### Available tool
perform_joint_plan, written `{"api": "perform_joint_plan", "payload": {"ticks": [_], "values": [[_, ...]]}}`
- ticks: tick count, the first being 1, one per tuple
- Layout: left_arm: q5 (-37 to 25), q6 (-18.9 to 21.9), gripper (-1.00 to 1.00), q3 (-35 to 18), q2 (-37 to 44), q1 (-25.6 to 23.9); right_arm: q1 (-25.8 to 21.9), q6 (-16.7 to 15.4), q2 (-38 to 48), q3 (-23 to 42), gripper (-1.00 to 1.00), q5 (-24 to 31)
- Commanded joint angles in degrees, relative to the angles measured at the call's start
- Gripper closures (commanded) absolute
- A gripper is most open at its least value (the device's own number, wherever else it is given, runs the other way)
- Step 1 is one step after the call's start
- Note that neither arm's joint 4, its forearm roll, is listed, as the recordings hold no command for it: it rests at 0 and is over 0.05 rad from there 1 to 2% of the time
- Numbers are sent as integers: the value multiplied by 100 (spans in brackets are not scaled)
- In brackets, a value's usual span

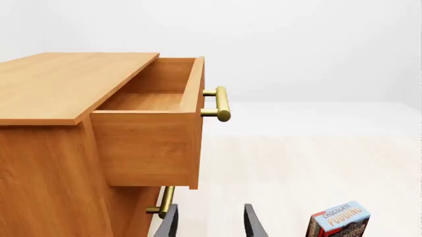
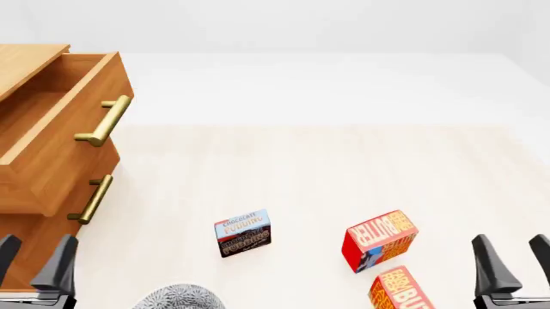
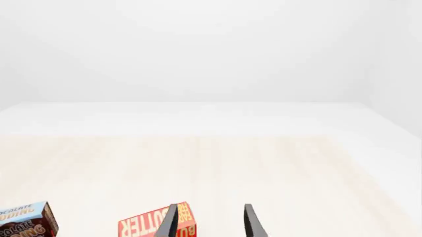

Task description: Put the chocolate pudding in the top drawer of the cabinet and close it.

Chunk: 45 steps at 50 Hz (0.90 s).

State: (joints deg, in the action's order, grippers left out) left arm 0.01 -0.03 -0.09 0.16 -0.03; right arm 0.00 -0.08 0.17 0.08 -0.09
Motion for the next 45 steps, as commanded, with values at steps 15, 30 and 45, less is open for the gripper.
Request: {"api": "perform_joint_plan", "payload": {"ticks": [15,30,45], "values": [[-19,-75,-100,-149,-8,-90,1,-9,71,7,-100,-65],[-485,-368,-100,-683,-10,406,-1,-12,33,19,-100,-17],[-1098,-767,-100,-1329,77,310,-2,-15,17,24,-100,3]]}}
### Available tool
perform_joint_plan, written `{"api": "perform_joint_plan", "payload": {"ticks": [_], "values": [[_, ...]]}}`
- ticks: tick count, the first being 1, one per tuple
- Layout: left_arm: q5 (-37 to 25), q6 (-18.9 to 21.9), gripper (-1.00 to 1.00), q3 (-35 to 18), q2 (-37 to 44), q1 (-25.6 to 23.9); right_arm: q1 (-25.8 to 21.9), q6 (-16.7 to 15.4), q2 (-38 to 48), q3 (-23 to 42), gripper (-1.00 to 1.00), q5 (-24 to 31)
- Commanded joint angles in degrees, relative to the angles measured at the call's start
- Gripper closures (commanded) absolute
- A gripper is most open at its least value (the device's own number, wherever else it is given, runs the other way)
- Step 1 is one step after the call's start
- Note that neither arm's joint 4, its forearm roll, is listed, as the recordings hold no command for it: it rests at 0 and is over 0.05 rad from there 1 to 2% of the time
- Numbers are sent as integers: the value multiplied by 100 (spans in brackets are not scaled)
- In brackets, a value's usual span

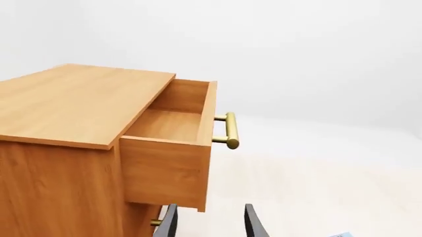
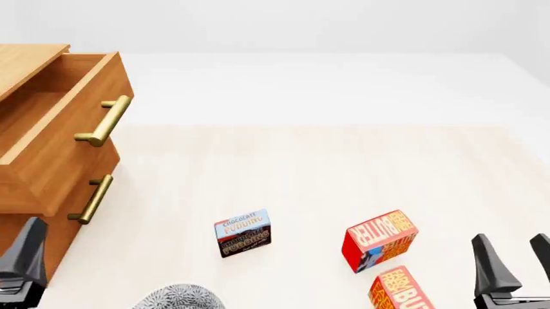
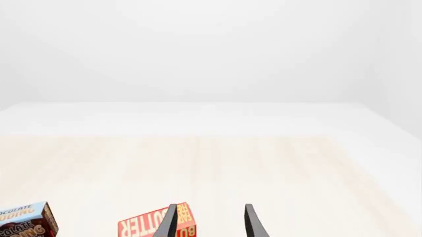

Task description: Put the chocolate pudding in the top drawer of the cabinet and close it.

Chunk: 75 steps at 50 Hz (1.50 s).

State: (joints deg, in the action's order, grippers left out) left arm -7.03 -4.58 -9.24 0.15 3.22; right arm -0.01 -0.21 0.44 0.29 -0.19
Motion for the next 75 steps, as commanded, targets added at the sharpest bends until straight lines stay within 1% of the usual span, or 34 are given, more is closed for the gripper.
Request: {"api": "perform_joint_plan", "payload": {"ticks": [1,2,3,5,8,14,18,21,27,28,33,39,41,42,46,49,58,60,62,63,65,68,70,75], "values": [[-458,-154,-100,-545,13,36,0,4,-8,3,-100,14],[-467,30,-100,-680,-12,-56,-1,-4,-10,3,-100,13],[-518,78,-100,-763,-12,-54,-1,1,-9,3,-100,14],[-614,-48,-100,-859,21,-20,-1,-1,-10,3,-100,14],[-668,-18,-100,-1071,96,19,-1,2,-11,2,-100,15],[-719,34,-100,-1279,197,1,-1,1,-15,3,-100,19],[-796,147,-100,-1521,284,-38,-1,0,-19,7,-100,26],[-793,90,-100,-1612,392,-10,-1,-1,-18,9,-100,28],[-923,200,-100,-2037,610,-60,-1,1,-14,15,-100,31],[-949,272,-100,-2125,612,-66,-1,-1,-14,17,-100,32],[-982,332,-100,-2309,760,-83,-1,1,-12,23,-100,37],[-1118,433,-100,-2669,884,-217,-2,1,-9,30,-100,41],[-1120,461,-100,-2709,901,-230,-1,1,-9,30,-100,40],[-1118,487,-100,-2822,999,-234,-2,1,-7,30,-100,39],[-1105,481,-100,-2955,1195,-202,-1,2,-7,28,-100,36],[-1160,569,-100,-3116,1300,-189,-1,3,-5,23,-100,29],[-1365,549,-100,-3555,1539,-170,-1,3,-3,13,-100,18],[-1391,605,-100,-3654,1605,-108,-1,3,0,12,-100,14],[-1405,881,-100,-3713,1672,-157,-1,3,4,11,-100,9],[-1405,881,-100,-3713,1673,-157,-1,3,4,11,-100,9],[-1472,715,-100,-3854,1726,-156,-1,2,7,10,-100,5],[-1549,823,-100,-4036,1844,-143,-2,4,7,11,-100,6],[-1582,980,-100,-4139,1877,-108,-1,5,8,11,-100,6],[-1708,964,-100,-4367,2093,-71,-1,3,8,11,-100,6]]}}
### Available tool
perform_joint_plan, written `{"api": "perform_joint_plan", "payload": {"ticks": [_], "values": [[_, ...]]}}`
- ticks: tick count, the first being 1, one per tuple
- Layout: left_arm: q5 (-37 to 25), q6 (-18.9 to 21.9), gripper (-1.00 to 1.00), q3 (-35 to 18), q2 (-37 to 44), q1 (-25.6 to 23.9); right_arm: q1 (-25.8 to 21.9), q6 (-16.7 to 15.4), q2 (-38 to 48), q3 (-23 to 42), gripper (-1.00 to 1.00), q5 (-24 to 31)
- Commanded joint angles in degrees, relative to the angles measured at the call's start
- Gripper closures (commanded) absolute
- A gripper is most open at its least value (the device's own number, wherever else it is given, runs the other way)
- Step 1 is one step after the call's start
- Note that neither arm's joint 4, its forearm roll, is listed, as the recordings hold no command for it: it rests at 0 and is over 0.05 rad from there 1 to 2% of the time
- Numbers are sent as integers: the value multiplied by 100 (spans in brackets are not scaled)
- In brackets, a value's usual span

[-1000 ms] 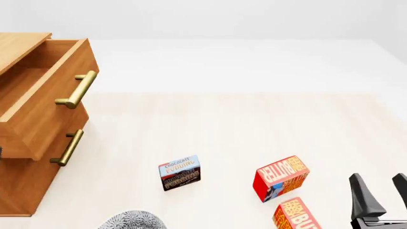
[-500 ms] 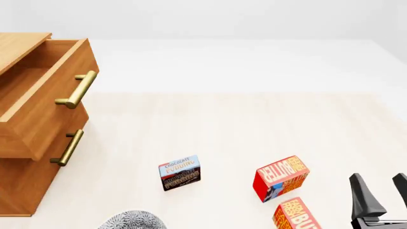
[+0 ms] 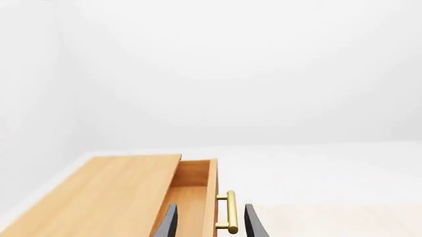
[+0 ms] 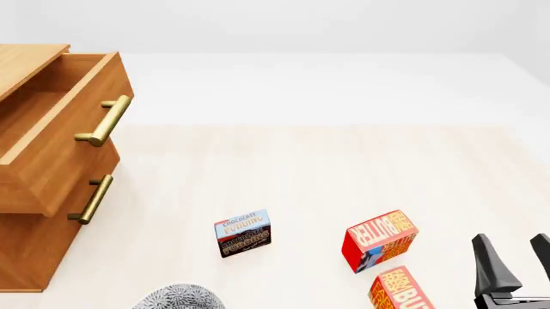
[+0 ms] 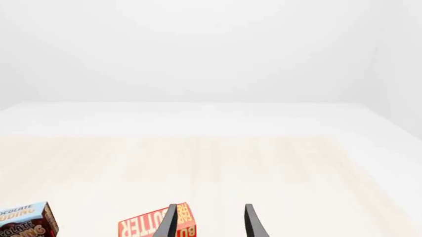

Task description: Put the chocolate pudding in the top drawer of the cabinet and close it.

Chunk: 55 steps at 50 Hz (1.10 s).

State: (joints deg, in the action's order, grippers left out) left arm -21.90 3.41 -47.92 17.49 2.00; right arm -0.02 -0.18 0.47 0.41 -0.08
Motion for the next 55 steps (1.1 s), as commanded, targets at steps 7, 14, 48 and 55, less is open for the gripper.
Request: {"api": "perform_joint_plan", "payload": {"ticks": [7,14,48,55], "values": [[-556,190,-100,-945,674,-77,1,4,6,-2,-100,-7],[-635,644,-100,-1164,803,-29,1,-2,2,0,-100,-3],[-1786,251,-100,-2018,2138,-90,0,-1,-15,7,-100,20],[-1932,86,-100,-2104,2529,-54,0,-3,-12,12,-100,22]]}}
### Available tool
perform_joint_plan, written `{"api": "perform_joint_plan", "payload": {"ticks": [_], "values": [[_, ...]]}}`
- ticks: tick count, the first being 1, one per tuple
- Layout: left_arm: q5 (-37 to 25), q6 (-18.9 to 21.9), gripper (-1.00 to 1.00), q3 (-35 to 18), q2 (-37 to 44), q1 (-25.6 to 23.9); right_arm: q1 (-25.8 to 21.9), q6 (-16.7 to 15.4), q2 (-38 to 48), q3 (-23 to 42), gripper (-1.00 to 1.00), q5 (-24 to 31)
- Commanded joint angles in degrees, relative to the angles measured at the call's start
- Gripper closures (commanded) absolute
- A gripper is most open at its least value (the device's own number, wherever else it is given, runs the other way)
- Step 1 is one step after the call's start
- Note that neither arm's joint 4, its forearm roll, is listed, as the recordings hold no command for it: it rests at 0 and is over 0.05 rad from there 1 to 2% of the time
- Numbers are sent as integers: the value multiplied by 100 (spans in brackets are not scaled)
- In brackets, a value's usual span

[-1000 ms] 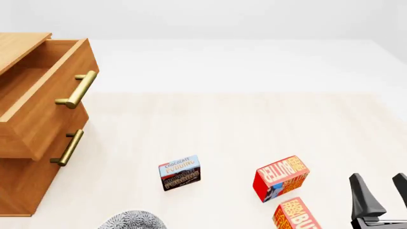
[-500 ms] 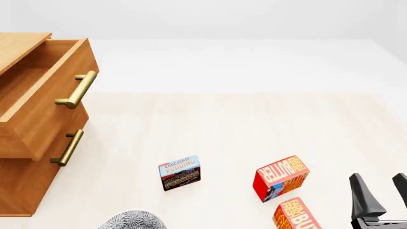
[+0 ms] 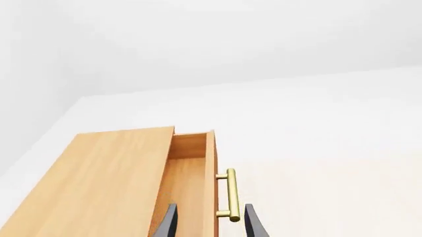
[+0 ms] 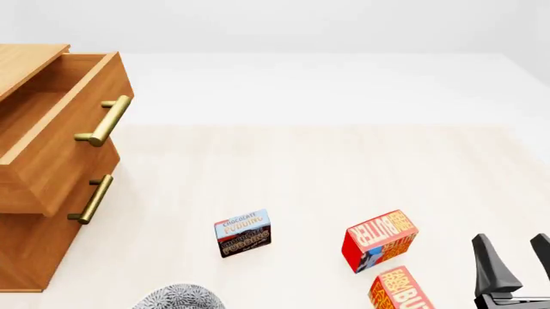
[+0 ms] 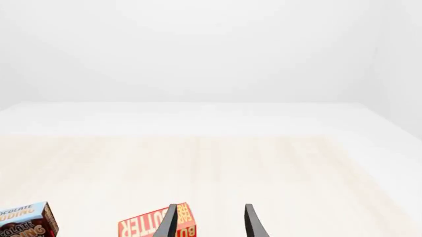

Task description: Put the chocolate pudding in the top drawer of the cabinet and close it.

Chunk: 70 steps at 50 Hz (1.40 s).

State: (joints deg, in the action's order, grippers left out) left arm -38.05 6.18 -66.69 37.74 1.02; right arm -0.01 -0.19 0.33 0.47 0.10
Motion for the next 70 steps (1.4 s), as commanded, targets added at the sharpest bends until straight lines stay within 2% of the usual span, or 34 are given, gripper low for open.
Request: {"api": "perform_joint_plan", "payload": {"ticks": [1,7,13,17,24,28,29,30,34,38,54,55,57,63,67,68,70], "values": [[-318,-190,-100,-230,504,44,0,0,2,7,-100,4],[-570,-241,-100,-438,729,-189,0,1,7,3,-100,-3],[-874,-79,-100,-685,812,-40,0,1,8,-6,-100,-15],[-1214,-167,-100,-884,960,32,-1,-2,4,-10,-100,-16],[-1441,199,-100,-1047,967,286,0,2,0,-12,-100,-11],[-1633,237,-100,-1213,1071,380,0,-1,-2,-11,-100,-10],[-1676,205,-100,-1229,1094,327,0,3,-2,-11,-100,-8],[-1812,1,-100,-1264,1180,152,-1,-5,-5,-10,-100,-8],[-1945,-2,-100,-1440,1269,264,0,-3,-8,-11,-100,-4],[-2231,-250,-100,-1627,1456,120,0,1,-11,-10,-100,1],[-2356,-524,-100,-1387,1677,-105,-1,0,11,0,-100,-10],[-2386,-724,-100,-1381,1698,-256,-1,-2,15,0,-100,-15],[-2323,-476,-100,-1386,1688,-32,-1,-3,21,0,-100,-22],[-2281,-634,-100,-1243,1723,-58,0,0,61,0,-100,-59],[-2244,-500,-100,-1195,1766,100,0,1,76,-2,-100,-76],[-2214,-280,-100,-1143,1761,260,-1,-1,76,-2,-100,-77],[-2181,-354,-100,-1047,1732,165,-1,-1,73,-4,-100,-76]]}}
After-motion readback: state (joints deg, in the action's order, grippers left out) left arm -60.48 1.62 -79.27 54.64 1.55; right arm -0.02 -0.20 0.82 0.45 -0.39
